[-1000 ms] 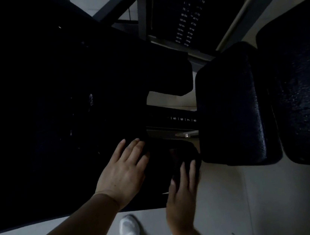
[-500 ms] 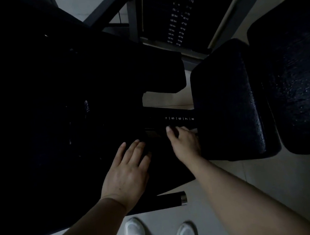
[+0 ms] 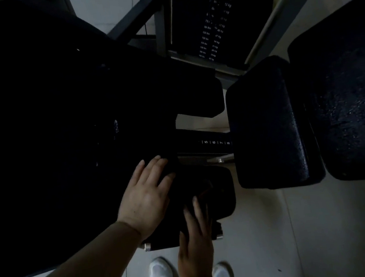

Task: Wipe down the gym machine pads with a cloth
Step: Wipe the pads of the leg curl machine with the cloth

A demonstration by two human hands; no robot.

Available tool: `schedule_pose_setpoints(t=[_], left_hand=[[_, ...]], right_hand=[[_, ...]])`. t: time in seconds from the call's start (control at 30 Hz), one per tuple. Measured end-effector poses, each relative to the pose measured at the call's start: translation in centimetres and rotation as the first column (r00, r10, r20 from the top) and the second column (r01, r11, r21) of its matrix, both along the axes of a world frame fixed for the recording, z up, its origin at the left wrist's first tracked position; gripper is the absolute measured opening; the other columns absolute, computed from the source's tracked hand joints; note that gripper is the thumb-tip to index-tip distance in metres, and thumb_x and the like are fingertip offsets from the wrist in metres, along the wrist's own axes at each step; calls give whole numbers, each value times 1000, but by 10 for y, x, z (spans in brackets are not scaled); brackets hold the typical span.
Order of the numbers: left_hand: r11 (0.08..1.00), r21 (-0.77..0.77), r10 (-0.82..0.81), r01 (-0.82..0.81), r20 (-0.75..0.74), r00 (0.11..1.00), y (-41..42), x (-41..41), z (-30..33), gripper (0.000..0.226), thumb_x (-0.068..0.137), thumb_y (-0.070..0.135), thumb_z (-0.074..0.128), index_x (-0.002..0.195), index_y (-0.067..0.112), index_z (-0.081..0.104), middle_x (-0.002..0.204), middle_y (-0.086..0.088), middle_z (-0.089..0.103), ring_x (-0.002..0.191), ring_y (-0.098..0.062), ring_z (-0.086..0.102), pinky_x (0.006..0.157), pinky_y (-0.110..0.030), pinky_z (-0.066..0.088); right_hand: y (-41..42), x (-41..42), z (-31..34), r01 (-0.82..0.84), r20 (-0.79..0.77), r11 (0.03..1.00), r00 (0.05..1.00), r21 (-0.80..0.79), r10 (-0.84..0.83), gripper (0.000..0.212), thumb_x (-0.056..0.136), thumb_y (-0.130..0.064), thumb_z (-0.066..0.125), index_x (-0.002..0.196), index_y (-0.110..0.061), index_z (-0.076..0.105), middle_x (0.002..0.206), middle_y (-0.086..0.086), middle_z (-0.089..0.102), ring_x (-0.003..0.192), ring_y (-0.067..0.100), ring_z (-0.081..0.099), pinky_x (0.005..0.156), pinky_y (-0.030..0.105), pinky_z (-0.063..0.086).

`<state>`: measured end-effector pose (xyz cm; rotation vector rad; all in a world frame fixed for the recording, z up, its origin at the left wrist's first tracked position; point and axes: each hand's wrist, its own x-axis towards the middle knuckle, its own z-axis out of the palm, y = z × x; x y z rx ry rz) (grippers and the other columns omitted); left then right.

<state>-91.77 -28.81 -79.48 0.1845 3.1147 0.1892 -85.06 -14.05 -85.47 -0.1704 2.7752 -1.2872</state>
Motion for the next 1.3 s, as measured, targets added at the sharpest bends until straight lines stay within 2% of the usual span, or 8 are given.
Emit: schedule_pose_setpoints(t=[0.13,0.27,0.33,0.47,0.77,0.97,1.07,1.3], left_hand=[[990,-78,111,-119,-107,988,-56,-24,31,47,83,25,37,118,4,62,131,-23,52,129,-34,35,111,-50,17],[964,-103,237,-245,-81,968,-94,-20,36,51,87,25,33,124,-3,54,132,-27,48,132,-36,31,115,-46,7],[956,-38,288,-292,-77,954,-99,-13,29,48,87,22,34,121,-6,52,128,-29,49,129,-38,32,115,-44,10],[950,39,312,-309,-83,947,-102,-15,20,42,87,21,36,120,-3,48,123,-28,51,126,-38,35,113,-46,14],[945,127,314,-302,-94,945,-101,-15,19,30,90,13,32,115,1,43,126,-26,49,130,-35,33,115,-44,10],[935,153,335,-319,-93,938,-102,-15,21,30,90,13,35,116,1,43,126,-26,46,130,-35,32,117,-41,10],[921,149,371,-360,-56,927,-102,-18,26,37,92,18,35,121,-2,46,131,-26,47,131,-35,34,116,-40,12],[939,50,341,-340,-19,940,-110,-39,37,47,89,22,32,127,1,51,136,-18,50,132,-31,41,113,-41,18]], right_hand=[[-26,-19,40,147,151,925,984,-351,-98,36,91,-31,37,125,-39,46,138,-22,46,130,3,42,102,15,36],[-75,-39,66,106,317,936,948,-335,6,58,77,-77,32,130,-53,24,147,-19,30,133,-6,31,103,5,26],[-101,-58,65,-189,201,974,957,-126,211,61,82,-80,15,136,-52,21,153,-16,17,143,6,18,111,13,11],[-143,-123,51,-296,51,906,954,302,295,57,92,-49,14,148,-40,16,159,-12,-3,147,14,-2,116,43,-1],[-198,-265,66,-355,252,871,926,339,280,52,101,-47,21,149,-42,2,158,-13,-17,145,21,-17,113,59,-8],[-151,-170,64,-427,176,801,904,419,390,61,99,-44,28,149,-40,-7,156,-12,-25,145,22,-19,115,56,-4],[-122,-108,59,-387,100,794,916,469,388,64,91,-39,36,151,-32,11,160,-5,-8,147,28,0,115,54,11],[-97,-8,71,-437,273,747,899,501,343,63,98,-49,7,147,-20,33,158,13,18,138,42,25,107,54,33]])
